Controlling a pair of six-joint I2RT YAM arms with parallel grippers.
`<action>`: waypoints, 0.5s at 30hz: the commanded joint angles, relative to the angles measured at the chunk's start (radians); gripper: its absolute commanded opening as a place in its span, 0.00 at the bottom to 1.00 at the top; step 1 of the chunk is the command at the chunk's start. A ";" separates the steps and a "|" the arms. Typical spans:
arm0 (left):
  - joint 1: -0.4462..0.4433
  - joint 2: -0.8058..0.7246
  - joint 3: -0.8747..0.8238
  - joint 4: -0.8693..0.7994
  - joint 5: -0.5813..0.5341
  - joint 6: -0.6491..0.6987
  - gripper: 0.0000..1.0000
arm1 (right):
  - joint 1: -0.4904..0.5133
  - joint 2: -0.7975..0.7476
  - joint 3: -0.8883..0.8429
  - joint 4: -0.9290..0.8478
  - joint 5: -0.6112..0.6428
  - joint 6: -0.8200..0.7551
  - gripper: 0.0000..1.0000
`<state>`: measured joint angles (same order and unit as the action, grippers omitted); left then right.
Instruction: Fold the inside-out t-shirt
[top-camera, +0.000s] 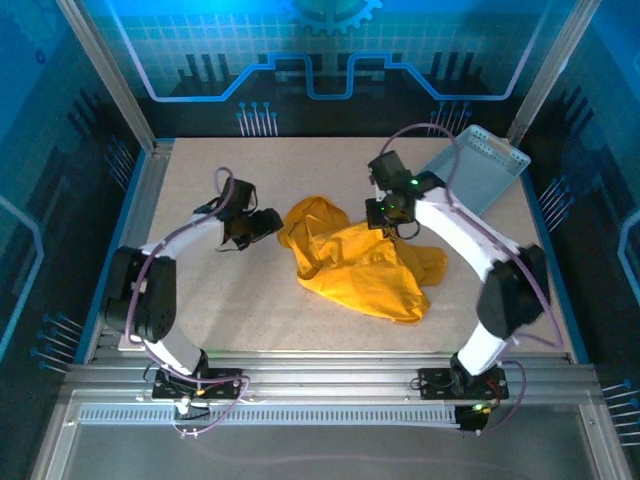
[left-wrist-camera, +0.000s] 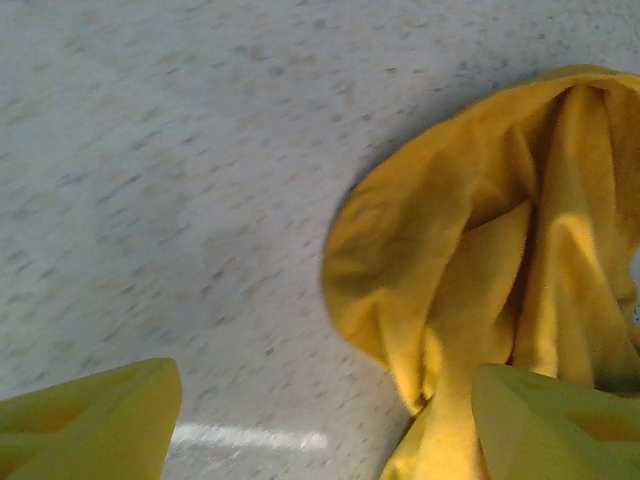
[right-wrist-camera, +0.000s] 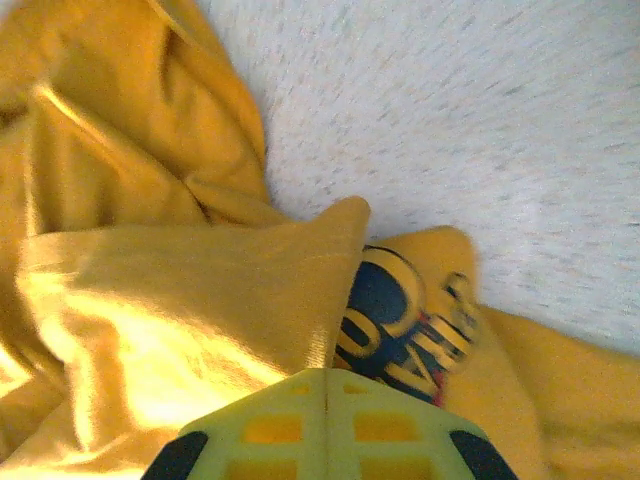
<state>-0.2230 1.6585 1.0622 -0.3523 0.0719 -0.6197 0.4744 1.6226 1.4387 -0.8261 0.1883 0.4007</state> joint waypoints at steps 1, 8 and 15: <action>-0.039 0.085 0.108 -0.112 -0.069 0.069 0.77 | -0.010 -0.166 -0.098 0.020 0.099 0.058 0.00; -0.079 0.276 0.373 -0.214 -0.154 0.126 0.76 | -0.081 -0.501 -0.286 -0.076 0.212 0.151 0.00; -0.140 0.355 0.476 -0.328 -0.228 0.153 0.74 | -0.339 -0.817 -0.291 -0.242 0.321 0.225 0.00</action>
<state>-0.3294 2.0018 1.5208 -0.5709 -0.0944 -0.4969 0.2256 0.8970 1.1206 -0.9874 0.4358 0.5907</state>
